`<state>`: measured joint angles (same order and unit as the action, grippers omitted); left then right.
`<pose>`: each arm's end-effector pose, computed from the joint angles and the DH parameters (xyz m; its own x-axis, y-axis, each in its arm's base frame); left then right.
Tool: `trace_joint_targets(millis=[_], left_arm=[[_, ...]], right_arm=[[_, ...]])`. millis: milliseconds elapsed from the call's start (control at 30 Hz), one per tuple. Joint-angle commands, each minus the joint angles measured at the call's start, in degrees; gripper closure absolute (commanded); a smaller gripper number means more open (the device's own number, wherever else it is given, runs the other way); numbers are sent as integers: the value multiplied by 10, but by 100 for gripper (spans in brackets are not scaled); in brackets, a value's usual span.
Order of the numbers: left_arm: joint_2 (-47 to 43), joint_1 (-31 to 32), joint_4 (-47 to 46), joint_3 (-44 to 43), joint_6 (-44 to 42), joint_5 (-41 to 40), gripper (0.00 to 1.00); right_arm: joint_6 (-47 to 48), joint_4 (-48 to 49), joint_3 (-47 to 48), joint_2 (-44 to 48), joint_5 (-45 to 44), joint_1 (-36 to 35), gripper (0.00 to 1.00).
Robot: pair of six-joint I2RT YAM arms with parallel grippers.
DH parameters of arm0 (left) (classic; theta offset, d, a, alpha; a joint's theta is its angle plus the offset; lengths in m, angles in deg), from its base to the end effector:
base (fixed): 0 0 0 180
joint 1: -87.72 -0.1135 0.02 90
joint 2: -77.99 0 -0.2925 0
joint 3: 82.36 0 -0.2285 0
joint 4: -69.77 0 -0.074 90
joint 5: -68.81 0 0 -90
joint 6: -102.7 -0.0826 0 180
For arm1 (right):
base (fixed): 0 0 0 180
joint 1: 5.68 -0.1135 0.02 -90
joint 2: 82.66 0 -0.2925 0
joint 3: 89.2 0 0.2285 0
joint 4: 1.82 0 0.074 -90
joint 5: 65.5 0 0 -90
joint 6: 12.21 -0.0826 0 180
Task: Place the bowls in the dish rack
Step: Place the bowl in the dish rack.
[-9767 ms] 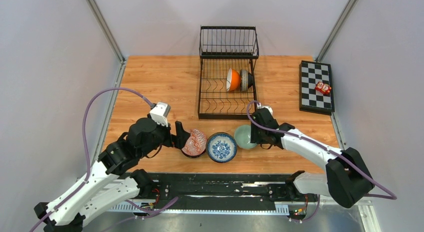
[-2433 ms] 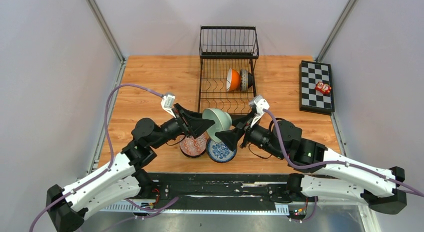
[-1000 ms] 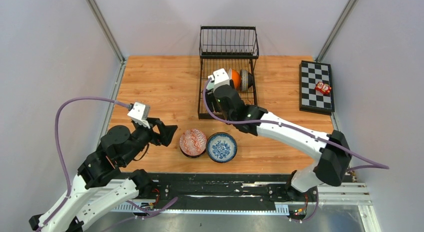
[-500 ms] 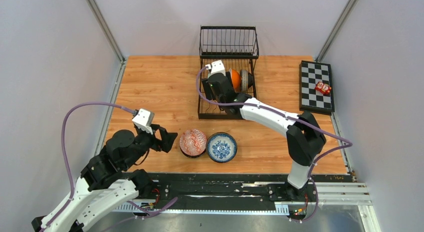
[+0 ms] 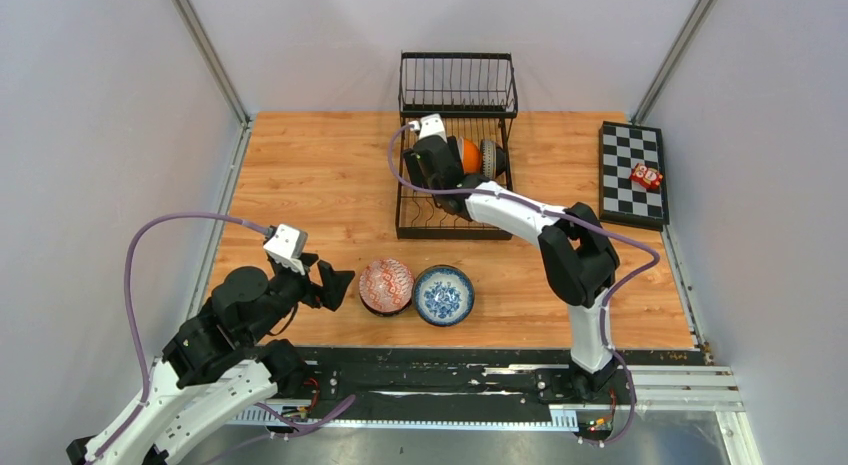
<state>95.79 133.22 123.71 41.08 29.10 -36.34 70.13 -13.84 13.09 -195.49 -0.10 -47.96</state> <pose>0.0631 -0.0334 0.3057 -0.3205 -0.0626 -0.9452 0.4390 0.8743 -0.2068 0.3900 0.3081 0.2841 -0.3249 -0.1317 -0.9365 -0.2865 0.9574 -0.0352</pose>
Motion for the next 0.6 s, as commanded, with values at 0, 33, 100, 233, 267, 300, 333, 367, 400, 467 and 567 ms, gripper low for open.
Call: trace_joint_targets(millis=[0, 33, 100, 233, 267, 300, 333, 367, 400, 467, 567], left_arm=[[6, -2, -9, 5, -7, -2, 12], [6, -2, -10, 6, -7, -1, 12], [6, -2, -12, 6, -8, 1, 11], [7, -2, -13, 7, -9, 3, 11], [7, -2, -12, 7, -9, 3, 11], [8, -2, -13, 7, -10, 3, 11], [8, -2, -13, 8, -9, 3, 11], [8, -2, -14, 8, -10, 4, 11], [9, -2, -14, 8, -10, 5, 11], [11, -2, -15, 8, -11, 6, 11], [12, -2, -15, 8, -12, 7, 10]], right_arm=[[8, 44, 40, -21, 1, 17, 97], [8, 44, 46, -28, 3, 20, 97], [8, 44, 54, -41, 3, 24, 98], [10, 43, 75, -64, 6, 33, 97], [13, 43, 80, -68, 5, 35, 97], [15, 43, 84, -72, 4, 36, 97], [16, 42, 88, -77, 3, 37, 97], [16, 41, 91, -80, 3, 38, 97], [16, 39, 93, -84, 3, 39, 97], [16, 37, 96, -89, 3, 40, 97], [13, 36, 95, -94, 5, 42, 97]])
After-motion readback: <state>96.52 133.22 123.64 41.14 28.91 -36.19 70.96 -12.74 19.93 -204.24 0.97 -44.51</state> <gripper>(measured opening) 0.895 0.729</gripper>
